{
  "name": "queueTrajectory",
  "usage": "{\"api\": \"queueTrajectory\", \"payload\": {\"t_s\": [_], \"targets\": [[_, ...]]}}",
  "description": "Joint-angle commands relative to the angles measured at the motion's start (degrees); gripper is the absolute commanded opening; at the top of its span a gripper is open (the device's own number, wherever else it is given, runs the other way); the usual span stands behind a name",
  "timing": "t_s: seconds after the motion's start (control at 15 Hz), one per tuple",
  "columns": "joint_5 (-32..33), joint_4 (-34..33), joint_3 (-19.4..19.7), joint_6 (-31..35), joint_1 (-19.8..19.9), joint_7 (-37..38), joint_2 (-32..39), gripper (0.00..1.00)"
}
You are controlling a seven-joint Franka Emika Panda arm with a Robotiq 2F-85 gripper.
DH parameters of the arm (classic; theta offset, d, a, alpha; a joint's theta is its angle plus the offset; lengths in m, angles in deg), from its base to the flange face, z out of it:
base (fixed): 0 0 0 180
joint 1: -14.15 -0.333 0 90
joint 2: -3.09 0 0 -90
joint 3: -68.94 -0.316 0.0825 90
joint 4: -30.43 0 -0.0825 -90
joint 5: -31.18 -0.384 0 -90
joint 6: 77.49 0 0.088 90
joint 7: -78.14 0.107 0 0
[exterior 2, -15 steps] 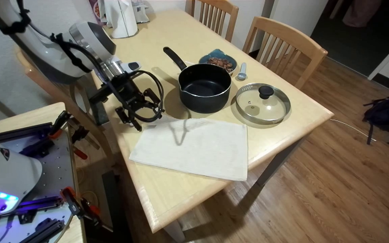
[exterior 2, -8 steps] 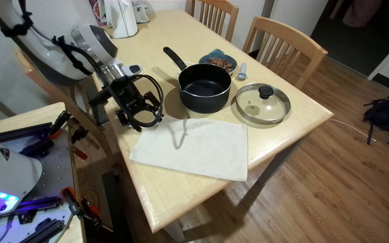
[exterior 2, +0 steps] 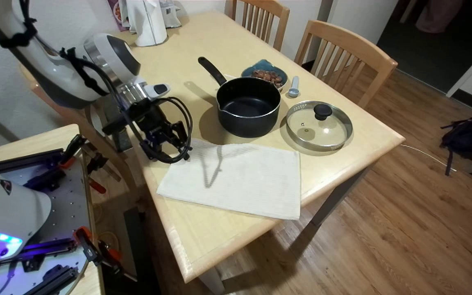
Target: Fold the towel
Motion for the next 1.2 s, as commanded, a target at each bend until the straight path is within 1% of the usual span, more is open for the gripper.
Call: {"api": "queueTrajectory", "payload": {"t_s": [0.0, 0.13, 0.27, 0.4, 0.53, 0.67, 0.93, 1.13], "targets": [[1.16, 1.14, -0.69, 0.35, 1.62, 2.27, -0.37, 0.26], [1.19, 1.16, -0.7, 0.34, 1.79, 2.22, -0.33, 0.13], [1.14, 1.03, -0.76, 0.26, 1.82, 1.88, -0.19, 0.02], [1.17, 0.91, -0.82, 0.41, 1.85, 1.39, -0.18, 0.0], [1.36, 0.92, -0.84, 1.9, 2.28, 0.11, -0.3, 0.03], [2.47, 1.05, -0.82, 3.67, 2.67, -1.01, -1.17, 0.03], [3.9, 2.24, 0.52, 17.72, 6.74, -4.73, -6.62, 0.03], [4.18, 3.31, 3.2, 30.19, 9.6, -8.03, -11.33, 0.03]]}}
